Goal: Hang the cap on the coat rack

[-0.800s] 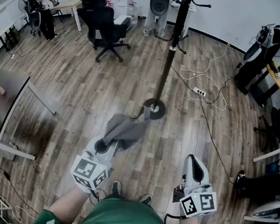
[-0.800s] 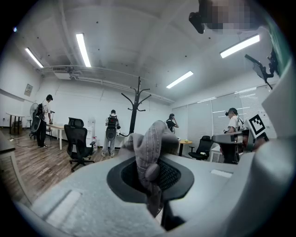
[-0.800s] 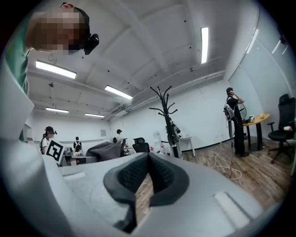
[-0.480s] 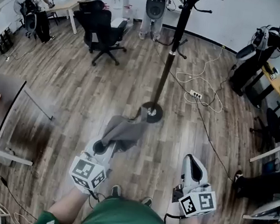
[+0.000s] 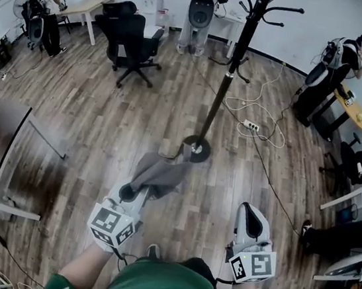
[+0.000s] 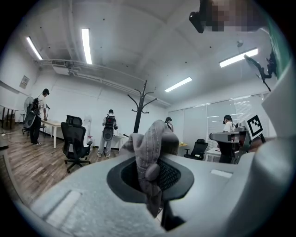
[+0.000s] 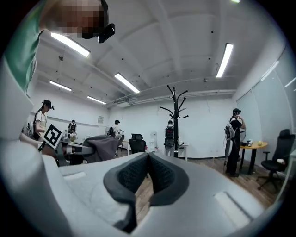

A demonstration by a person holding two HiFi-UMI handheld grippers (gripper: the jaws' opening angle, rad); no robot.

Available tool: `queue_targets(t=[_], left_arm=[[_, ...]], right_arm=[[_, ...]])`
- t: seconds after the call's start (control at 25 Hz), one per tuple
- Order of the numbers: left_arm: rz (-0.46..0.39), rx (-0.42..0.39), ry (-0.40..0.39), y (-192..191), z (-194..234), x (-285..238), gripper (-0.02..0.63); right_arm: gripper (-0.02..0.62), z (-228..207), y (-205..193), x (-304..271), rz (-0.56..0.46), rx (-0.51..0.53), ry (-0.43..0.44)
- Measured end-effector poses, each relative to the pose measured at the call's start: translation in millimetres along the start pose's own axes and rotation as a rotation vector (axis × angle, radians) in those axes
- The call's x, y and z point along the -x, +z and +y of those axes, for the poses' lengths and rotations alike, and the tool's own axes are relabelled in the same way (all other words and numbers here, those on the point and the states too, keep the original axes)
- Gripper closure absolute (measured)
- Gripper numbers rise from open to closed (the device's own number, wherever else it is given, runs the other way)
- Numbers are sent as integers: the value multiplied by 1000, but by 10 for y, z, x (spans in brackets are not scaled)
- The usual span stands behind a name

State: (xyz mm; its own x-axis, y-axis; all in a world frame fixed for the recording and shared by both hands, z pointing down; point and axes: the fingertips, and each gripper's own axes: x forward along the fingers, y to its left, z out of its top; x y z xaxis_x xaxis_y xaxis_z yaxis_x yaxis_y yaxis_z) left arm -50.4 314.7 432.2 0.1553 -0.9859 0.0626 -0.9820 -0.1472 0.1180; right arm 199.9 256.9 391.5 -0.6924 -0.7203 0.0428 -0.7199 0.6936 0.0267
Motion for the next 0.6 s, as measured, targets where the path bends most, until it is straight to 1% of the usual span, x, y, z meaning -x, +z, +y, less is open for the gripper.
queue_targets(t=[0.12, 0.24, 0.44, 0.6], left_arm=[[-6, 4, 9, -8, 185, 56, 580], [-12, 19, 28, -21, 339, 71, 579], [-1, 32, 58, -52, 541, -89, 580], [4, 18, 81, -25, 676, -263, 580]], right_arm=[[594, 82, -28, -69, 9, -61, 0], [594, 75, -56, -145, 20, -118, -2], [594, -48, -60, -433, 15, -137, 4], [594, -187, -100, -766, 3, -151, 25]])
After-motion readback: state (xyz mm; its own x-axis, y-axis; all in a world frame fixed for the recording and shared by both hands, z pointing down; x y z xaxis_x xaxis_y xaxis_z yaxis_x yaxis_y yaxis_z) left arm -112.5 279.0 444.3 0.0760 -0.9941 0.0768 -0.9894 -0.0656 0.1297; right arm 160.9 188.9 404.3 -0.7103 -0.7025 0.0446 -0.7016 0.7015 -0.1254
